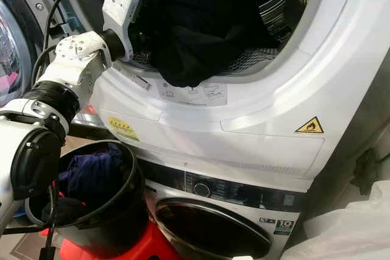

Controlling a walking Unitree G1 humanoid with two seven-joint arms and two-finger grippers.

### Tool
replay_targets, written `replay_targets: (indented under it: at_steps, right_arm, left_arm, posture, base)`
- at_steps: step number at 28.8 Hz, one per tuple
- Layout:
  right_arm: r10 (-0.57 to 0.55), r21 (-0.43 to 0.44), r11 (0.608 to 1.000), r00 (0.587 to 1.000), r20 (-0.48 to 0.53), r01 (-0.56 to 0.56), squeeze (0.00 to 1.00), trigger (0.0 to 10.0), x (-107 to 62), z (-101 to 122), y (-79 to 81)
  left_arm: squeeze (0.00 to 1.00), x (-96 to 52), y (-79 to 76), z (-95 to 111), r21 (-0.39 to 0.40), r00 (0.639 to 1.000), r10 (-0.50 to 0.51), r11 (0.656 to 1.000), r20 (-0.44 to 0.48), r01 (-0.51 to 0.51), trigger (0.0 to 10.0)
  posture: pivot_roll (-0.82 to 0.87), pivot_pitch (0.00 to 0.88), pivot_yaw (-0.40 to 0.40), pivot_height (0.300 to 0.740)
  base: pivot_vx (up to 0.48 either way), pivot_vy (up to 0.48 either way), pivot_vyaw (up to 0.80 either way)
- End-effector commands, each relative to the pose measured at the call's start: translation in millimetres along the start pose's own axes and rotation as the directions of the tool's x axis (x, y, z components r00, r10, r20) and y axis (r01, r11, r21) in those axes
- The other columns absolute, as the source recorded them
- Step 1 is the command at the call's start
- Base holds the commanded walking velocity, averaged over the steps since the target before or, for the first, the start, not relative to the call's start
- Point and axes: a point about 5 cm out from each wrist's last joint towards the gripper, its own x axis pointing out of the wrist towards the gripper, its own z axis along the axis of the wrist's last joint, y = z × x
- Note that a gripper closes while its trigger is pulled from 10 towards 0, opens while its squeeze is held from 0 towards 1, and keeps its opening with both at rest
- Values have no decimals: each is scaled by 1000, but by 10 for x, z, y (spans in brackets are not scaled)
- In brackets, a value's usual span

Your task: Clothes washing

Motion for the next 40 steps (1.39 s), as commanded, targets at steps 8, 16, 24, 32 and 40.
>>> replay_targets:
  at_steps: [8, 16, 24, 32, 40]
  right_arm:
    - [205, -36, 978, 977, 49, -204, 0, 10000, 8, 117, 108]
    - [552, -227, 822, 828, 94, -522, 0, 10000, -44, 347, 169]
    - [850, -355, 477, 525, -46, -804, 0, 10000, -254, 407, -9]
    - [973, -560, 171, 50, 224, -811, 0, 10000, -924, 1342, 383]
    - [855, -764, 47, -369, 364, -644, 0, 10000, -1787, 2087, 536]
  left_arm:
    - [1000, -6, 54, 87, 34, 1000, -9, 999, 7, 8, 10000]
    - [1000, -21, 61, 68, 34, 1000, -8, 999, 4, 7, 10000]
    - [1000, -28, 63, 60, 37, 1000, -7, 999, 4, 7, 10000]
    - [1000, -31, 51, 39, 37, 1000, -13, 999, 0, 13, 10000]
    - [1000, -15, 17, 27, 41, 1000, -30, 999, -4, 30, 10000]
  posture:
    - [-158, 0, 166, 740]
    - [-159, 0, 159, 740]
    - [-162, 0, 150, 740]
    - [-161, 0, 151, 740]
    - [-155, 0, 152, 740]
  base:
    - [0, 0, 0]
    - [0, 0, 0]
    - [0, 0, 0]
    - [0, 0, 0]
    - [0, 0, 0]
